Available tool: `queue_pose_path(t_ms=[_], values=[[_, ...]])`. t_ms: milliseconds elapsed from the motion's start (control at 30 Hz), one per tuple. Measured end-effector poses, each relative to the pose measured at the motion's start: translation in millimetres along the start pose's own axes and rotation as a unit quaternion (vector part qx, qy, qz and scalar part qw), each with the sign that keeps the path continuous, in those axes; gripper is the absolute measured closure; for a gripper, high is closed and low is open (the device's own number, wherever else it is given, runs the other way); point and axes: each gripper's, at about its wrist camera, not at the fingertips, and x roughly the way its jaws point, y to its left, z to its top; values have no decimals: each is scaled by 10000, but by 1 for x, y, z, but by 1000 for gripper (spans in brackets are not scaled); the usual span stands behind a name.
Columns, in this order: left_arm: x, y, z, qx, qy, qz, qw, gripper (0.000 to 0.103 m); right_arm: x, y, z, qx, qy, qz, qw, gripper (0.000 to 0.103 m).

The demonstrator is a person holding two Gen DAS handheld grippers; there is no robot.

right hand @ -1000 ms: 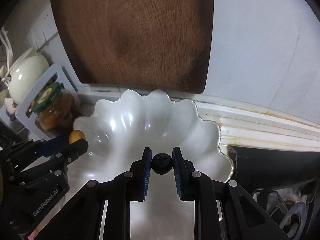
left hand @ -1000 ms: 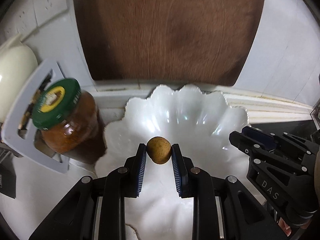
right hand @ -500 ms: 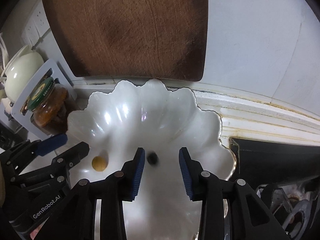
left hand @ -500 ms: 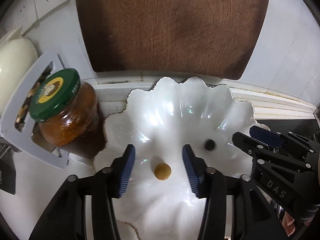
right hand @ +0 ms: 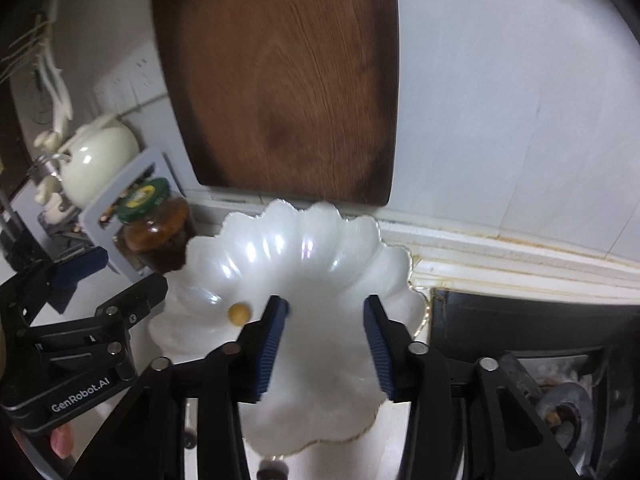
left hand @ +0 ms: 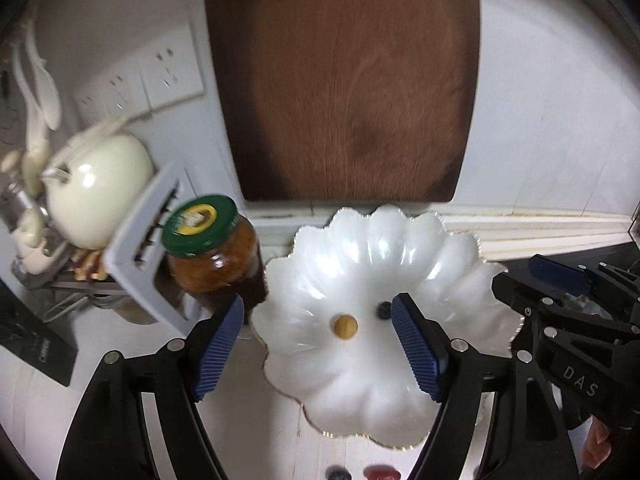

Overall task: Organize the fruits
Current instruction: 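Withdraw both open tools from the bowl back toward the counter fruits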

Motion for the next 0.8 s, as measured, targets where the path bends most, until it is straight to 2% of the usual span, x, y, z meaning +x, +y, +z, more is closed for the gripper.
queue_pose_path(t_ms=[133, 233, 600, 800], values=[[-31, -1, -8, -2, -284, 74, 9996, 17, -30, 3, -6, -78, -285, 40, 9996, 57], [-55, 1, -17, -30, -468, 108, 9988, 15, -50, 2, -14, -88, -446, 91, 9989, 51], [-132, -3, -52, -72, -996, 218, 9948, 14, -114, 7, -53, -289, -970, 235, 9946, 50], [-158, -8, -77, -184, -1014, 165, 9945, 14, -140, 11, -75, -474, -1147, 346, 9917, 50]])
